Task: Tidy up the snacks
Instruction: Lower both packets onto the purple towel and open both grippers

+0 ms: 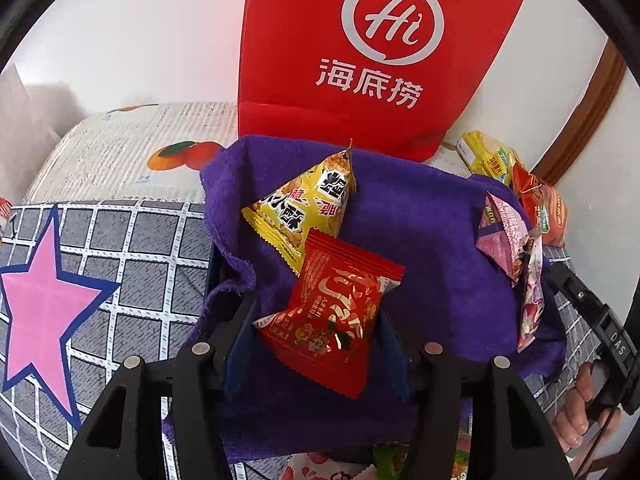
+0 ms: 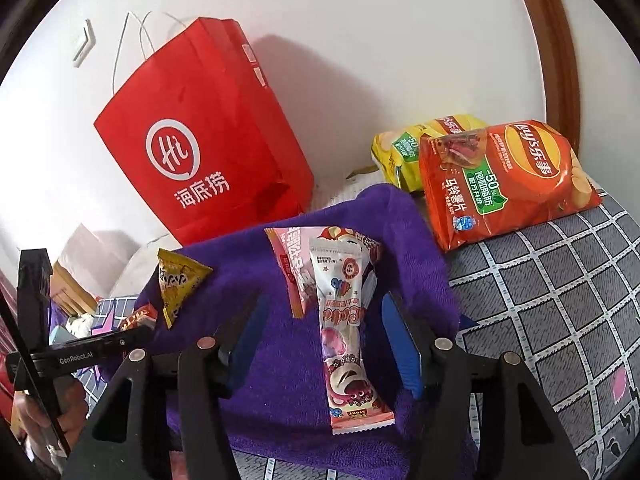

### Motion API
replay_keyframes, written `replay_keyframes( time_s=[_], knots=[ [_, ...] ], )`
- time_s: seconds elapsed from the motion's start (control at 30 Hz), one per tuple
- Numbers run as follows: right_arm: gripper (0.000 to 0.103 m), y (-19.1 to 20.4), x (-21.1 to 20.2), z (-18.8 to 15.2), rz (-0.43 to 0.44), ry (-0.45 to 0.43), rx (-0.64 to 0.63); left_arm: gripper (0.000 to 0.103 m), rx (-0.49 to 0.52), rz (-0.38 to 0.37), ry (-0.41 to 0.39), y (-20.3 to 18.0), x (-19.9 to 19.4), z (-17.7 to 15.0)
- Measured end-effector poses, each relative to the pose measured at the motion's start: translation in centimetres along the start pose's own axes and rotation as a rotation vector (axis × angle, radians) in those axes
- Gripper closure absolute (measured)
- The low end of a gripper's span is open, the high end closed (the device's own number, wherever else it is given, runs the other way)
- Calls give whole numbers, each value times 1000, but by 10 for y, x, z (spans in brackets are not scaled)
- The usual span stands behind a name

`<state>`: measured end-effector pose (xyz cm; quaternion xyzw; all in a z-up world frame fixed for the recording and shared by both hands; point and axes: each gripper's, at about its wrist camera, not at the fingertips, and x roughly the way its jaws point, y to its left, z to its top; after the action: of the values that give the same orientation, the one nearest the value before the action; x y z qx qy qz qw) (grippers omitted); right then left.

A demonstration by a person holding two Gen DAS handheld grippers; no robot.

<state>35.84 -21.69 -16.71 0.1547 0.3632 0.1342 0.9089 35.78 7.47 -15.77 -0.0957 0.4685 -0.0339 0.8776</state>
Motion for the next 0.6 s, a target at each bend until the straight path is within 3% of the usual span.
replay_keyframes(
  time_s=[0.07,0.2,0.47,0.6],
  knots=[
    [44,1,-1,0,-2,-4,-5,46,0,-28,8,0,-1,1],
    [44,5,-3,-1,7,-7,-16,34,10,-34,-16,-4,-10,2],
    [44,34,-27,-2,16,-47,-127,33,-11,-44,-29,-7,-24,6],
    [44,51,-38,-2,15,1,-159,33,-8,-55,-32,-11,-39,7]
  ],
)
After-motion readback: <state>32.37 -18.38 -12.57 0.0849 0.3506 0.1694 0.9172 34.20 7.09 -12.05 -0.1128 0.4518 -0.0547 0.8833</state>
